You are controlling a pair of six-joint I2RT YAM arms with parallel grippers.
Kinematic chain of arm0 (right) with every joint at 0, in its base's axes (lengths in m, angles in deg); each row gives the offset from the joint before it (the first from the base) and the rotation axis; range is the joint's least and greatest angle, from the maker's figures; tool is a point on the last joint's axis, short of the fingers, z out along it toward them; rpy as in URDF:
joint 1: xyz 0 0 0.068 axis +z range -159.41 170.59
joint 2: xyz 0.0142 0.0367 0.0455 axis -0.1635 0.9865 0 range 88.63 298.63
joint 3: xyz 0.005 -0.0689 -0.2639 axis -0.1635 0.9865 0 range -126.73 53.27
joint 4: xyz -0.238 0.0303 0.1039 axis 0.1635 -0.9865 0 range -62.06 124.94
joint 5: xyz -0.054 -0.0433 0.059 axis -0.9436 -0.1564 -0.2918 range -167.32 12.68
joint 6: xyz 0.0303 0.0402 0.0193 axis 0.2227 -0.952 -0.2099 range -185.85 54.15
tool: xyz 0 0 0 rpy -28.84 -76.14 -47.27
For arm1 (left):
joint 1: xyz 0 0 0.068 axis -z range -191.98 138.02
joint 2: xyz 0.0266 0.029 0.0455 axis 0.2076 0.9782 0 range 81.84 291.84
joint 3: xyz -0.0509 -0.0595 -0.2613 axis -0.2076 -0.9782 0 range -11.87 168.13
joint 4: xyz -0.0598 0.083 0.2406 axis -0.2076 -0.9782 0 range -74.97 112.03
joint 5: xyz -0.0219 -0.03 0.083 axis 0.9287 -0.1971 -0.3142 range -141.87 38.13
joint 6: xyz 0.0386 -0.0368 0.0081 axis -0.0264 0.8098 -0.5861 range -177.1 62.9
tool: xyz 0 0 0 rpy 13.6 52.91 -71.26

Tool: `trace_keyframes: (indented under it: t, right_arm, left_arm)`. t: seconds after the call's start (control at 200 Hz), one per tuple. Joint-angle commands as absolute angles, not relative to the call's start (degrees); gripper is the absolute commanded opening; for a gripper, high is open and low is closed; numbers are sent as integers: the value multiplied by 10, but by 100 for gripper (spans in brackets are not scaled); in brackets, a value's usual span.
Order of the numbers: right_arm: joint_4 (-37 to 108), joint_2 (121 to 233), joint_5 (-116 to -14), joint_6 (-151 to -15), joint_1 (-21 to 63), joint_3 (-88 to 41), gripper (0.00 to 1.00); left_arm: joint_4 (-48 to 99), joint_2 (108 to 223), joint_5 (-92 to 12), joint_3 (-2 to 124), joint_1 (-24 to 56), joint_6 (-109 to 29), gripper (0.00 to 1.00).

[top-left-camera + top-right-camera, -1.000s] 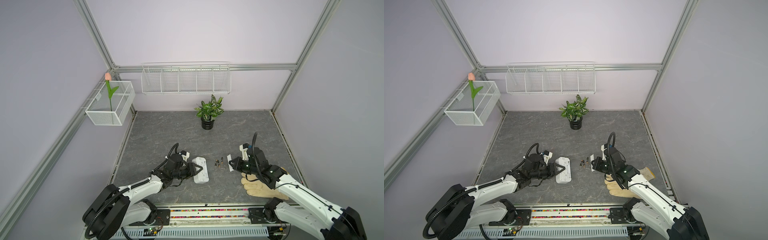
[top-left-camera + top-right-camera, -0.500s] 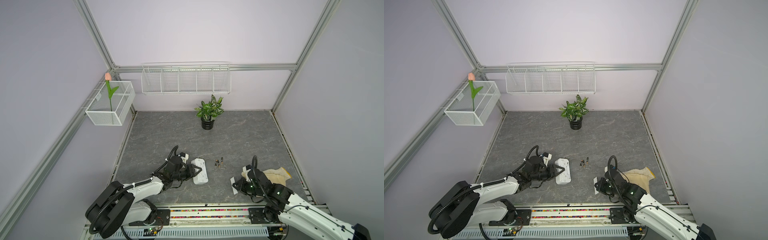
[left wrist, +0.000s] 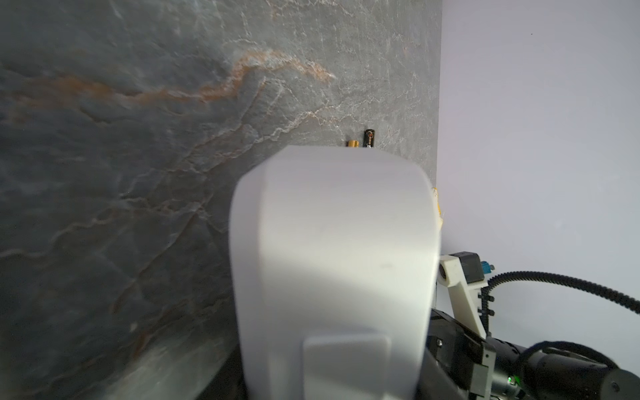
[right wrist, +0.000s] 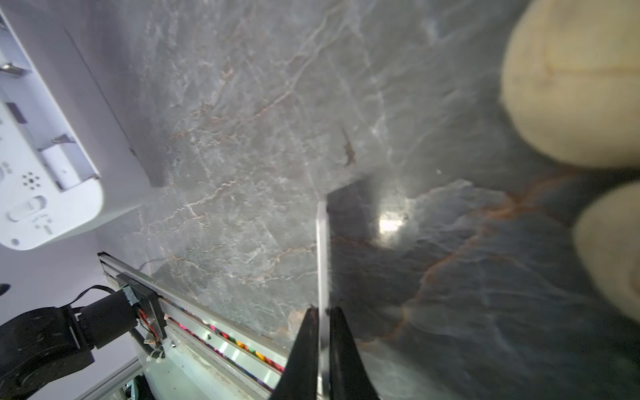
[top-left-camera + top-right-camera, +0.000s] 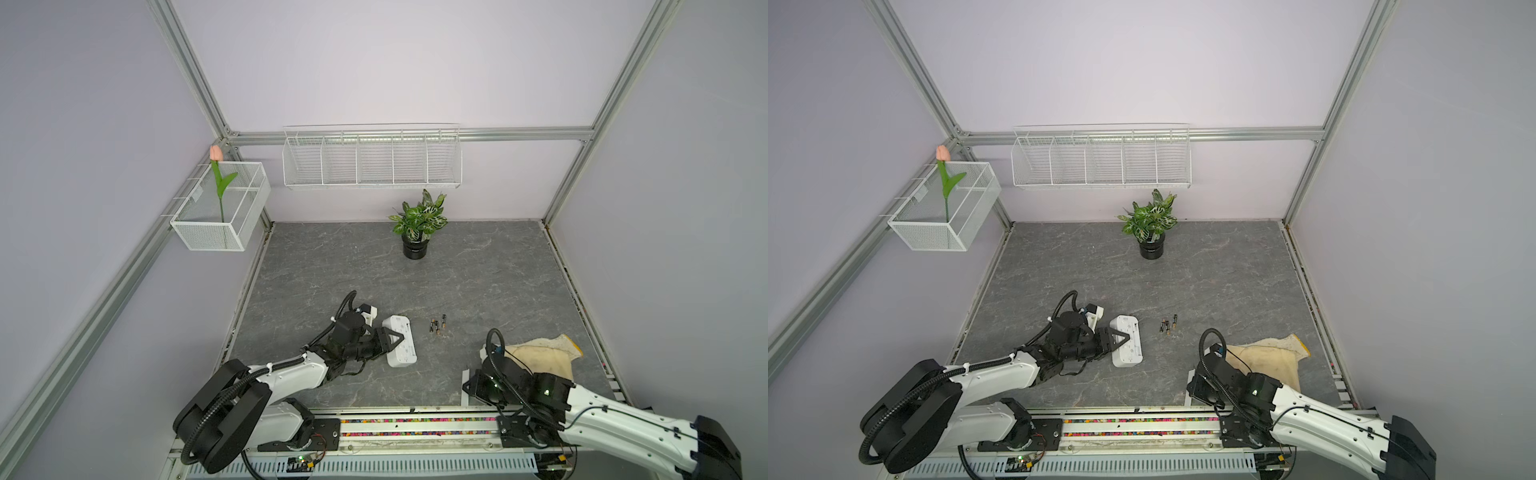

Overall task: Insert the battery into the alarm
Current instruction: Place the cover at the center of the board.

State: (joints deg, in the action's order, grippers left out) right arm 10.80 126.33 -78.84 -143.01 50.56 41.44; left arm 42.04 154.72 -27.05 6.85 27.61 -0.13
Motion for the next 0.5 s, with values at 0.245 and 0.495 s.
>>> trace_keyframes:
  t: [0.245,0.495]
  right_arm:
    - [97,1277,-830,-1467,528,424,18]
    - [20,1274,-853,-1437,529,383,23]
  left_arm:
    - [465,1563,-274,62,275,7,17]
    - [453,1565,-278,65,274,2,18]
